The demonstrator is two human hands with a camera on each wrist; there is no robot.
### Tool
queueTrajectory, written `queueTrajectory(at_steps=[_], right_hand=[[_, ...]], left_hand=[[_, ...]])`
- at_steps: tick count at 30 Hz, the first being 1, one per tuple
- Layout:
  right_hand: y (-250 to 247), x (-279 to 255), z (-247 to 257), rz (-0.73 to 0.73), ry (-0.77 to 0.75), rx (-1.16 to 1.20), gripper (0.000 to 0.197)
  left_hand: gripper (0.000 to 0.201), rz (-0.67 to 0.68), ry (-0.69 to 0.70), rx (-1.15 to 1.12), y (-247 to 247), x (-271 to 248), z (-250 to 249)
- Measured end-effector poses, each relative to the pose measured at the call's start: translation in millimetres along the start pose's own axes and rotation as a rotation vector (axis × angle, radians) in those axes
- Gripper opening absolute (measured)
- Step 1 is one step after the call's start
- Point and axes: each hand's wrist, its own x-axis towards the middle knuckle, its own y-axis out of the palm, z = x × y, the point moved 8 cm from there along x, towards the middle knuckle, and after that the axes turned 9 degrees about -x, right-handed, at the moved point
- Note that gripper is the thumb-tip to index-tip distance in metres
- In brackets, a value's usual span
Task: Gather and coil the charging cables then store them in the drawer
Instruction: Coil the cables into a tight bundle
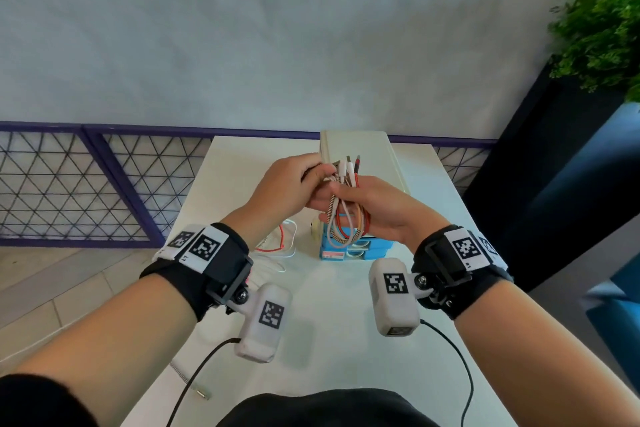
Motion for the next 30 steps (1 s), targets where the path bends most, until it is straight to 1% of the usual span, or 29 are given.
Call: queueTrajectory(at_steps=[3, 5, 6, 7, 8, 11, 12, 13, 14, 16, 17, 18, 20, 22, 24, 26, 28, 30], right_hand=[[-5, 1, 1, -0.008, 0.026, -0.034, 0.032], [-6, 2, 0, -0.012, 0.030, -0.115, 0.032], [-6, 3, 0, -0.018, 0.026, -0.148, 0.030], [-7, 4, -2, -0.024, 0.020, -0.160, 0.029], [-8, 5, -4, -0.033, 0.015, -0.155, 0.029], [-16, 8, -12, -0.098, 0.001, -0.210, 0.025], [-20, 10, -13, -0.134, -0.005, -0.254, 0.023], [-25, 12, -15, -0.177, -0.010, -0.297, 0.022], [-31, 13, -16, -0.227, -0.012, -0.328, 0.021], [-42, 16, -16, -0.328, -0.011, -0.329, 0.021], [-45, 17, -16, -0.371, -0.008, -0.322, 0.021], [-47, 18, -15, -0.413, -0.005, -0.321, 0.021], [-47, 20, -15, -0.472, -0.008, -0.292, 0.023], [-43, 23, -17, -0.468, -0.012, -0.180, 0.024], [-36, 25, -19, -0.433, 0.006, -0.024, 0.027], [-34, 27, -21, -0.408, 0.040, 0.039, 0.037], [-31, 30, -20, -0.377, 0.032, -0.083, 0.043], [-26, 31, -15, -0.362, -0.010, -0.219, 0.041]], left_hand=[[0.033, 0.023, 0.005, -0.041, 2, 0, 2], [0.035, 0.025, -0.002, -0.054, 2, 0, 4], [0.036, 0.039, -0.027, -0.052, 2, 0, 6], [0.037, 0.069, -0.089, -0.068, 4, 0, 11], [0.040, 0.119, -0.198, -0.127, 6, 0, 19], [0.054, 0.385, -0.635, -0.504, 26, -22, 39], [0.057, 0.475, -0.732, -0.614, 31, -33, 39], [0.058, 0.556, -0.792, -0.694, 35, -43, 38], [0.057, 0.629, -0.817, -0.750, 38, -51, 35], [0.053, 0.735, -0.790, -0.803, 46, -64, 29], [0.049, 0.749, -0.759, -0.819, 51, -67, 26], [0.045, 0.735, -0.724, -0.822, 54, -67, 25], [0.039, 0.640, -0.672, -0.751, 59, -61, 24], [0.036, 0.483, -0.637, -0.619, 62, -53, 25], [0.036, 0.364, -0.562, -0.420, 61, -47, 22], [0.038, 0.315, -0.444, -0.083, 58, -43, 15], [0.040, 0.263, -0.369, 0.191, 54, -42, 5], [0.034, 0.231, -0.314, 0.350, 56, -41, -4]])
